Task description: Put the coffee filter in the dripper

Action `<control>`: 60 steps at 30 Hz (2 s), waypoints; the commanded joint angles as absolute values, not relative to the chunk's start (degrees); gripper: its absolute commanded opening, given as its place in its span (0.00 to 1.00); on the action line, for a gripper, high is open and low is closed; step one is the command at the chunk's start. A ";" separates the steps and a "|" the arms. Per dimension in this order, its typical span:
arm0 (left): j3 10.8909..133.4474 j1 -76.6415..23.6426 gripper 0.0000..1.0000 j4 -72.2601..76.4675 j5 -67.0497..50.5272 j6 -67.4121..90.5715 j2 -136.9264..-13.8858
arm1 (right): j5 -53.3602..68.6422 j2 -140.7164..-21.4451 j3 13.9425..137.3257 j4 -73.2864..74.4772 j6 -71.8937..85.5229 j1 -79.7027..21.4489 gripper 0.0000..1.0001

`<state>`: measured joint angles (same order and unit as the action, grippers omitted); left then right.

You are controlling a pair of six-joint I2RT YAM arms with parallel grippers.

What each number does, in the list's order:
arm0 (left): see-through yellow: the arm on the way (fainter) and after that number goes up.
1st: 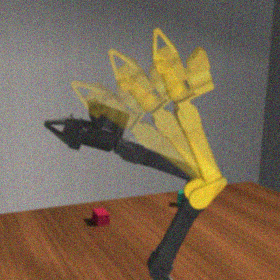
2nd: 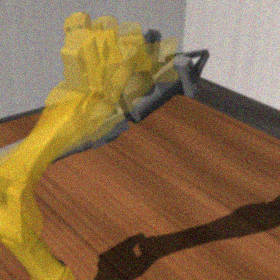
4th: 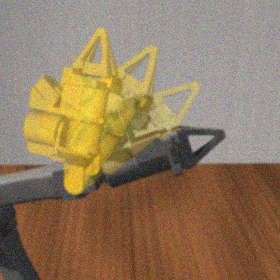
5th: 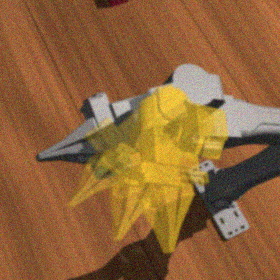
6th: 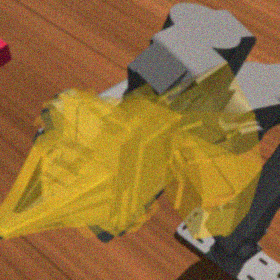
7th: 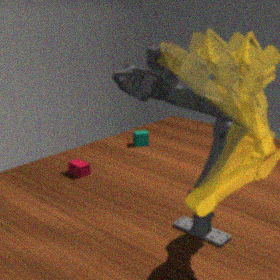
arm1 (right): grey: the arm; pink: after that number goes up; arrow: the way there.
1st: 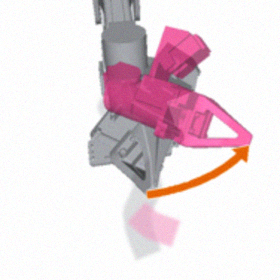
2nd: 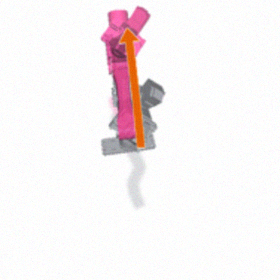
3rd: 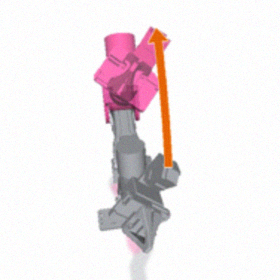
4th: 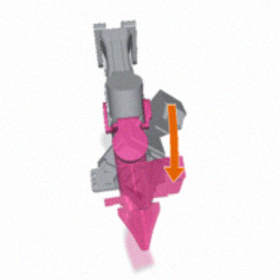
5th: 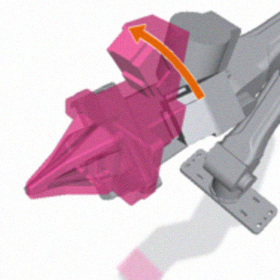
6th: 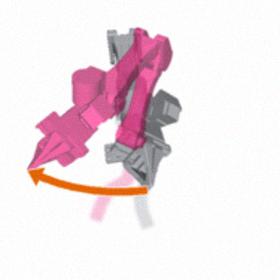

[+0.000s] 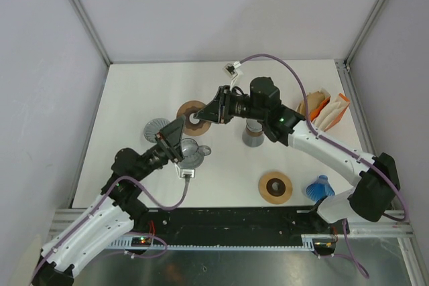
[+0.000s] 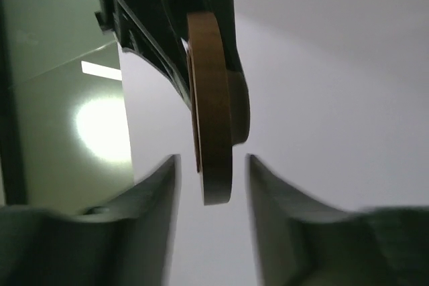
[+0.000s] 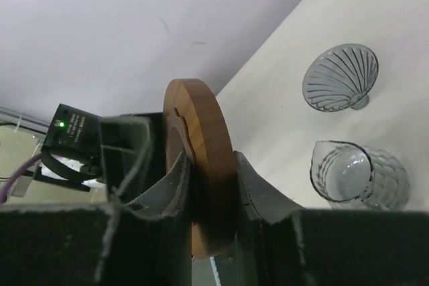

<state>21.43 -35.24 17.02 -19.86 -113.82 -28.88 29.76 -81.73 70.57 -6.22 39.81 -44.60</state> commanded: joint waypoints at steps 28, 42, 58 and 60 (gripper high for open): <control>74.93 -1.90 0.77 -49.50 -18.14 -11.34 -69.43 | 15.79 -86.98 72.25 6.36 25.21 -45.03 0.00; 66.02 12.65 0.80 -44.77 -36.91 -10.39 -65.52 | 19.15 -99.23 73.58 -1.79 31.40 -49.05 0.00; 60.89 12.74 0.79 -42.81 -37.81 -11.29 -62.75 | 21.01 -108.00 81.49 2.54 32.85 -50.66 0.00; 60.84 12.72 0.79 -42.83 -37.84 -11.33 -62.71 | 19.62 -108.23 82.29 4.39 31.88 -50.96 0.00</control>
